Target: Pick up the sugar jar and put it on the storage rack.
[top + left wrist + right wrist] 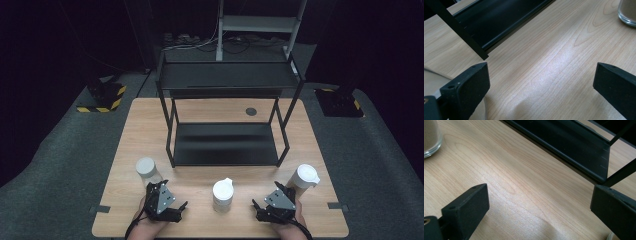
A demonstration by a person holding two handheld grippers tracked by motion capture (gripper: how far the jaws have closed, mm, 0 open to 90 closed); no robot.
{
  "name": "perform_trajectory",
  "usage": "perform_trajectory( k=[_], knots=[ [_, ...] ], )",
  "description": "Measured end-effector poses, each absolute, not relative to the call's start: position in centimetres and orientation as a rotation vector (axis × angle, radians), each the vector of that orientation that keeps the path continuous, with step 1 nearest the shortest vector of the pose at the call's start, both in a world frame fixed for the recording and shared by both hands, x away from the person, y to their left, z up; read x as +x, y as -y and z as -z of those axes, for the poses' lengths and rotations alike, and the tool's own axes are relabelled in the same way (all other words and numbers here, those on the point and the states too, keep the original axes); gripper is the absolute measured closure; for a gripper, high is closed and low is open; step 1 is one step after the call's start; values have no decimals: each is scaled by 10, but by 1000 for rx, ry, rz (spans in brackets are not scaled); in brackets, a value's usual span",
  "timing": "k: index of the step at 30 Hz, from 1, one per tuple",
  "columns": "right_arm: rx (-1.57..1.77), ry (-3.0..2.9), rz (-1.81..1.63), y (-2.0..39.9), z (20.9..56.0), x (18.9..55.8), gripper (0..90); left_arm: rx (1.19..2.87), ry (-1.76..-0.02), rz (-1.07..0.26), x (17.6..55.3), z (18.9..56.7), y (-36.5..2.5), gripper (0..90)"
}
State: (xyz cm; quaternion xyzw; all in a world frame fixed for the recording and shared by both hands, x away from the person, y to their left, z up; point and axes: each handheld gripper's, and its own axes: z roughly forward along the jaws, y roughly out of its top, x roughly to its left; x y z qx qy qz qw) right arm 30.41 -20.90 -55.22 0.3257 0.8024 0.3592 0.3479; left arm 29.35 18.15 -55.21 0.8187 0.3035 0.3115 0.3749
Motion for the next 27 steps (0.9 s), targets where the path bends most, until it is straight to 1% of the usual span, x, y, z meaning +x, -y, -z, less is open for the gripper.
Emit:
perform_trajectory(
  k=[20, 27],
  knots=[
    [827, -2090, -931, 208, 552, 303, 12, 2075, -763, -784, 291, 552, -184, 11],
    [835, -2085, -932, 209, 552, 304, 12, 2024, -775, -765, 291, 551, -189, 11]
  ],
)
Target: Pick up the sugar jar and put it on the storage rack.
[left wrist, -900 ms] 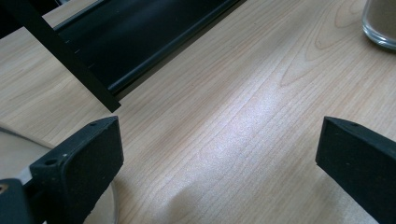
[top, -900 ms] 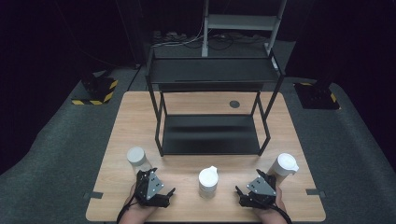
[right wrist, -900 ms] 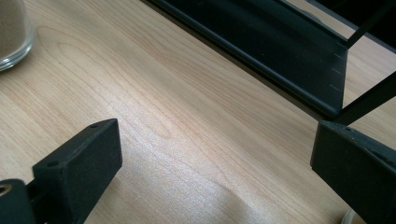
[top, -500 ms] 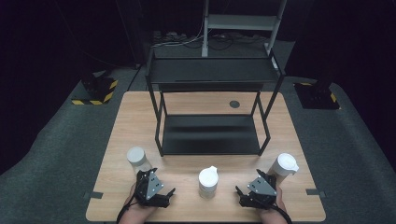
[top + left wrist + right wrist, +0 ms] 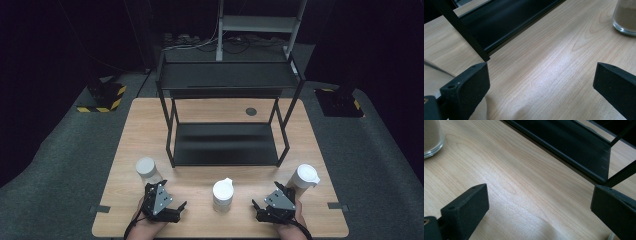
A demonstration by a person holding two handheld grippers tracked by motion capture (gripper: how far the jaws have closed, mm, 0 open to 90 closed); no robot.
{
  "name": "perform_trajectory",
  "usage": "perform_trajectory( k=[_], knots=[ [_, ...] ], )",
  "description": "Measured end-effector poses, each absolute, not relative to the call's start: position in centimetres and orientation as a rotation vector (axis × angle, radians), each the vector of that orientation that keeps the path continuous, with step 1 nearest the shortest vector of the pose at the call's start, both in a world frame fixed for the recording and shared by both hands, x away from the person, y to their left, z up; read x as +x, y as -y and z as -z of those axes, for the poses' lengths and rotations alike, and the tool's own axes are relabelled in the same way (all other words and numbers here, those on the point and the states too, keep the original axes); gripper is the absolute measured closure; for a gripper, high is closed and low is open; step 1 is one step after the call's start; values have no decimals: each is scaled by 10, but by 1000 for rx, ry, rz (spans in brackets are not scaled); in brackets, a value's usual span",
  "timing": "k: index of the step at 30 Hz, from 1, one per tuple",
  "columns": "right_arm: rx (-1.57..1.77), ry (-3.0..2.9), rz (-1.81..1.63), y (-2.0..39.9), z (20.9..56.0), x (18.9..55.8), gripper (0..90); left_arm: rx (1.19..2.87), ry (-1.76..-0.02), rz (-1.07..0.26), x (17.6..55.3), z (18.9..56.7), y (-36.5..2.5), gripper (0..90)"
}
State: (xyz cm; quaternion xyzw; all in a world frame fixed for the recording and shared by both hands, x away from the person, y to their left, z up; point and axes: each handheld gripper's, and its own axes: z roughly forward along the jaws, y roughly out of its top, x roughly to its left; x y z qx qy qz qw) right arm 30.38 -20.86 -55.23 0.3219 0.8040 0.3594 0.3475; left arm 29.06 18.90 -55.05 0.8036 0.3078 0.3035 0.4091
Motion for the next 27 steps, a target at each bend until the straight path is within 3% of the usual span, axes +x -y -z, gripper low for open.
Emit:
perform_trajectory(
  k=[27],
  knots=[
    [820, -2088, -945, 209, 552, 302, 12, 1959, -691, -747, 267, 516, -192, 6]
  ],
)
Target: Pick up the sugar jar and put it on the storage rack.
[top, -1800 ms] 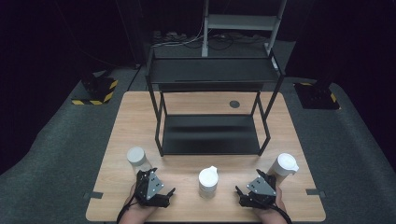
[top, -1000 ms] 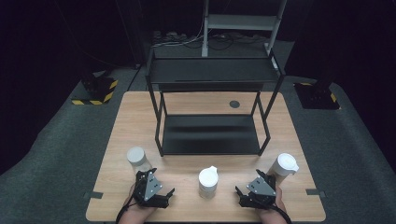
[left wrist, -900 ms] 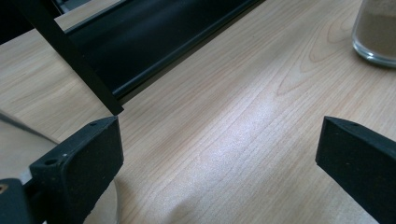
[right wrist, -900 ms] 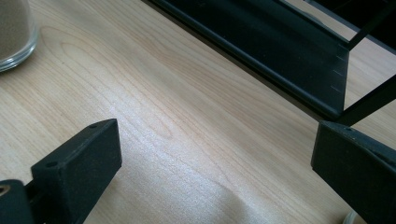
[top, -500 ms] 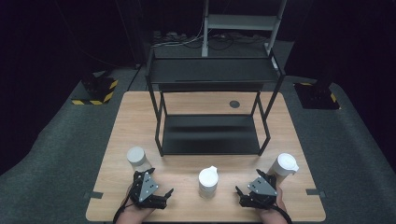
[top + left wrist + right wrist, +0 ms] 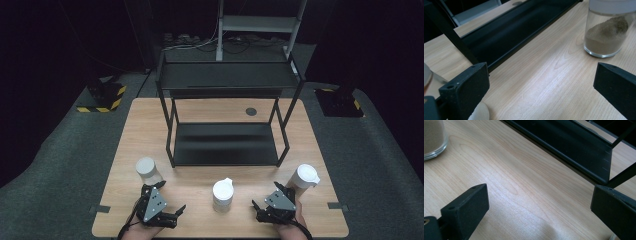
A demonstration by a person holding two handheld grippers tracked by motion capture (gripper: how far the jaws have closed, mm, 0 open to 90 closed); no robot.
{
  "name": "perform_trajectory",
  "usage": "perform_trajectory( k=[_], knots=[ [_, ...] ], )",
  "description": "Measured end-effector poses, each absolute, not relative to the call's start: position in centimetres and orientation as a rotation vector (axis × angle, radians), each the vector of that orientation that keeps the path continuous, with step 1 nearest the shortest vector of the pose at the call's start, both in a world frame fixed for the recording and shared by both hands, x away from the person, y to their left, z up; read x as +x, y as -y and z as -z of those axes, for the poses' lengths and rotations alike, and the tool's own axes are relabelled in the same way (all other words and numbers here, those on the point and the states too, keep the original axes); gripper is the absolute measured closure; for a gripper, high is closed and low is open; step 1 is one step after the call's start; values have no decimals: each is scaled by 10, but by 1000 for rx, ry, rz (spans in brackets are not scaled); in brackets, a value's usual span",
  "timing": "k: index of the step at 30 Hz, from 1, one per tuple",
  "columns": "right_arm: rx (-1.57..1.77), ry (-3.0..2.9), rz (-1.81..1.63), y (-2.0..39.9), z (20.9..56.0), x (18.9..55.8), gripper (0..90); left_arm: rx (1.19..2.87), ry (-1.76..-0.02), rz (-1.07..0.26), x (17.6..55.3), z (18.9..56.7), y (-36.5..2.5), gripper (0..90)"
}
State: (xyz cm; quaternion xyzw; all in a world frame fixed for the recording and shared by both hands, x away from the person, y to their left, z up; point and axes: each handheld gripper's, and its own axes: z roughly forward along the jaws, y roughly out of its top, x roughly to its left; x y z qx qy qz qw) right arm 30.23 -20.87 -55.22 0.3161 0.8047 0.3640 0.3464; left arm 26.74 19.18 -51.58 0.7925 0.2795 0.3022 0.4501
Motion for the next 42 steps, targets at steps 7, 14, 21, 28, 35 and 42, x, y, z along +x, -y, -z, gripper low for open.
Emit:
perform_trajectory(
  k=[7, 14, 21, 28, 35, 42],
  knots=[
    [814, -2094, -942, 209, 552, 303, 12, 1926, -680, -758, 264, 508, -197, 6],
    [819, -2092, -942, 209, 552, 303, 12, 1883, -673, -785, 259, 497, -205, 6],
    [816, -2095, -943, 209, 552, 303, 12, 1863, -685, -809, 258, 491, -212, 6],
    [816, -2096, -945, 209, 552, 303, 12, 1844, -707, -834, 257, 486, -221, 6],
    [811, -2100, -947, 209, 552, 303, 12, 1814, -742, -856, 256, 482, -235, 5],
    [810, -2101, -948, 209, 552, 303, 12, 1783, -772, -886, 255, 478, -247, 5]
  ],
)
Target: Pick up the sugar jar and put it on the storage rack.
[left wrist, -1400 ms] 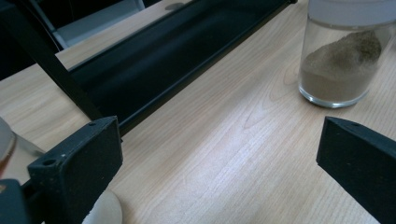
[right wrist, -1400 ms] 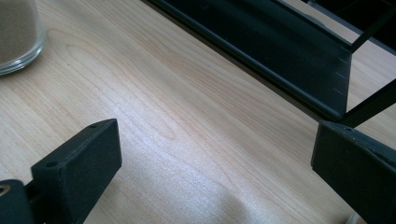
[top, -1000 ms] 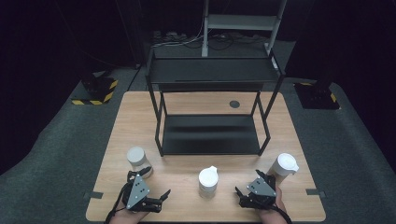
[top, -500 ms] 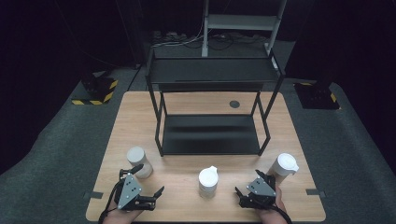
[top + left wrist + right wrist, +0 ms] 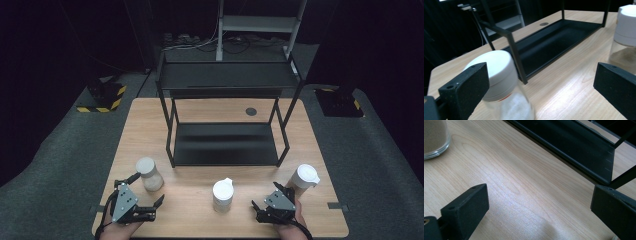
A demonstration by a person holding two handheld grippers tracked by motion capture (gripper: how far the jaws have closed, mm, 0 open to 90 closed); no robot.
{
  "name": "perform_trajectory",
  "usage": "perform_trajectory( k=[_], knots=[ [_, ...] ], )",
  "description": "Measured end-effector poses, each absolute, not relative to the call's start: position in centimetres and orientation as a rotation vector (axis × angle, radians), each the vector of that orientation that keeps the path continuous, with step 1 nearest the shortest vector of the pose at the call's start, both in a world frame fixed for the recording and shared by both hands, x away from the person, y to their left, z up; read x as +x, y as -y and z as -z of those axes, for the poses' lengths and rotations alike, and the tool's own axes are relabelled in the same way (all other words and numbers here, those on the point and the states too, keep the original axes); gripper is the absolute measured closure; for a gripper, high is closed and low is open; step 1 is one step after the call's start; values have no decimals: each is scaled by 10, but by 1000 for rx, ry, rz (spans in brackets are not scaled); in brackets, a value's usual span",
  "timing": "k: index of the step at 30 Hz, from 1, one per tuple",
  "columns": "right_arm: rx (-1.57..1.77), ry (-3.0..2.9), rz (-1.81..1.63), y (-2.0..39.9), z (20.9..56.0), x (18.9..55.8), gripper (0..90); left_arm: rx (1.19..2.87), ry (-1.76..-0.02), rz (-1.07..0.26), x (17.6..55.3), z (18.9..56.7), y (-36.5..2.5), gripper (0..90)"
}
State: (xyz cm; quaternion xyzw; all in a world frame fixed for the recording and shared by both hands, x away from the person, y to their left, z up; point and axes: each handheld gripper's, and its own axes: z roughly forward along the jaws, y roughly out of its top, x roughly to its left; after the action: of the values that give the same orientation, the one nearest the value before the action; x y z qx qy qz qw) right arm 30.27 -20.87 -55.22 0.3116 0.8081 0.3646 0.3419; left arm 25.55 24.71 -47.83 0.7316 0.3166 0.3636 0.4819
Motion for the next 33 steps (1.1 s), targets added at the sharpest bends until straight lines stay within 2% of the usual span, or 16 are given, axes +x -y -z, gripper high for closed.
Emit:
perform_trajectory(
  k=[33],
  knots=[
    [803, -2106, -939, 208, 553, 302, 12, 1703, -895, -888, 283, 487, -264, 5]
  ],
)
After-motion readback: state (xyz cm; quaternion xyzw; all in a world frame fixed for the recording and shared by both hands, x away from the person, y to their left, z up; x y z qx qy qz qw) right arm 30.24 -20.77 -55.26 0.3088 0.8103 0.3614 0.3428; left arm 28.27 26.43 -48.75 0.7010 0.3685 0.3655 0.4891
